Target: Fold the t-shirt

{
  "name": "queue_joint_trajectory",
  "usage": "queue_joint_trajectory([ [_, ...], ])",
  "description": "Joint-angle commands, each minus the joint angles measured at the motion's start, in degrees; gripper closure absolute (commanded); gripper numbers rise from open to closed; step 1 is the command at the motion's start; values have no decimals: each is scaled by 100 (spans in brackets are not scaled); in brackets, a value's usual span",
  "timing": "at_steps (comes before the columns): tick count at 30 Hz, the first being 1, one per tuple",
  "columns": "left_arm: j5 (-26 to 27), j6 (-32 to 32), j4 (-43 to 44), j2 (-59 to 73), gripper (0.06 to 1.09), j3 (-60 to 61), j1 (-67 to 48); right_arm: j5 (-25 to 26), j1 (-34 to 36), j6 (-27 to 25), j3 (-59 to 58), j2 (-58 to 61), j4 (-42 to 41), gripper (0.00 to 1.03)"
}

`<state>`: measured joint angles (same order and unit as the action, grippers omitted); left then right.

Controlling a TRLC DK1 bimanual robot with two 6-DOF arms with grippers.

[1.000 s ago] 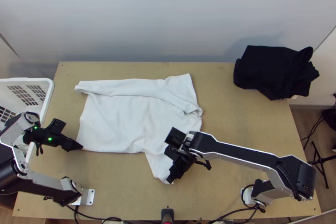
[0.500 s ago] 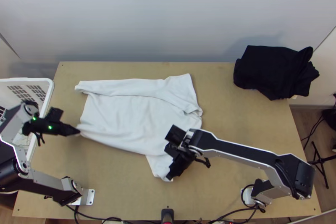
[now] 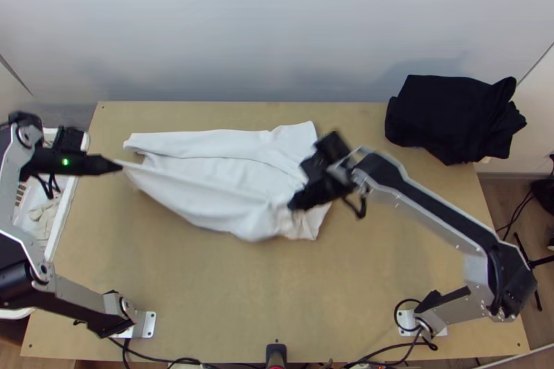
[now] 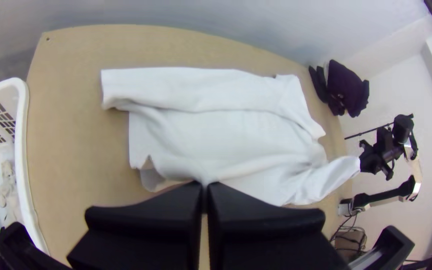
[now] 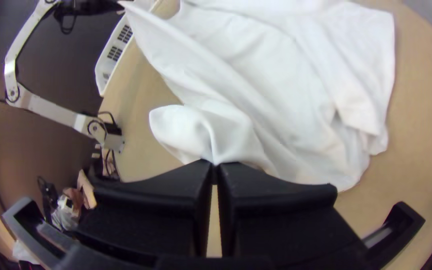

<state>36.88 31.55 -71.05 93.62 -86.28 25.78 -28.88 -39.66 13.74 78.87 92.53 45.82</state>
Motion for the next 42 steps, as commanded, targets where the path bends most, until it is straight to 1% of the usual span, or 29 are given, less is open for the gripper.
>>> queue_joint_trajectory([
  [1,135,-870,-67,578,105,-1348,-390,50,1092,-240,840,274,-12,100],
  [5,126,-1353,-67,1176,105,-2165,-442,50,1514,-433,1131,599,-21,100],
  [8,109,-1538,-94,1677,105,-2736,-390,50,1839,-574,1456,854,-21,100],
  [11,56,-1529,-120,2037,105,-3088,-310,58,2129,-723,1790,1127,-12,100],
  [13,-67,-1503,-129,2195,105,-3176,-267,76,2314,-820,2001,1320,14,100],
  [18,-225,-1213,-410,2538,105,-3158,-205,85,2630,-978,2370,1795,32,100],
  [22,-234,-1054,-559,2749,105,-2965,-214,217,2612,-1180,2458,2111,41,100],
  [29,-234,-1213,-322,3303,105,-2930,-240,419,2498,-1259,2880,2770,32,100],
  [34,-252,-1661,82,3733,105,-2938,-275,471,2234,-1233,2915,3060,58,100],
  [39,-261,-1925,275,4015,105,-2974,-416,533,1997,-1251,2783,3368,93,100],
  [41,-384,-2311,566,4129,104,-3044,-433,568,1936,-1251,2756,3456,93,100],
  [42,-392,-2399,583,4234,101,-3149,-433,568,1918,-1251,2756,3500,93,100],
])
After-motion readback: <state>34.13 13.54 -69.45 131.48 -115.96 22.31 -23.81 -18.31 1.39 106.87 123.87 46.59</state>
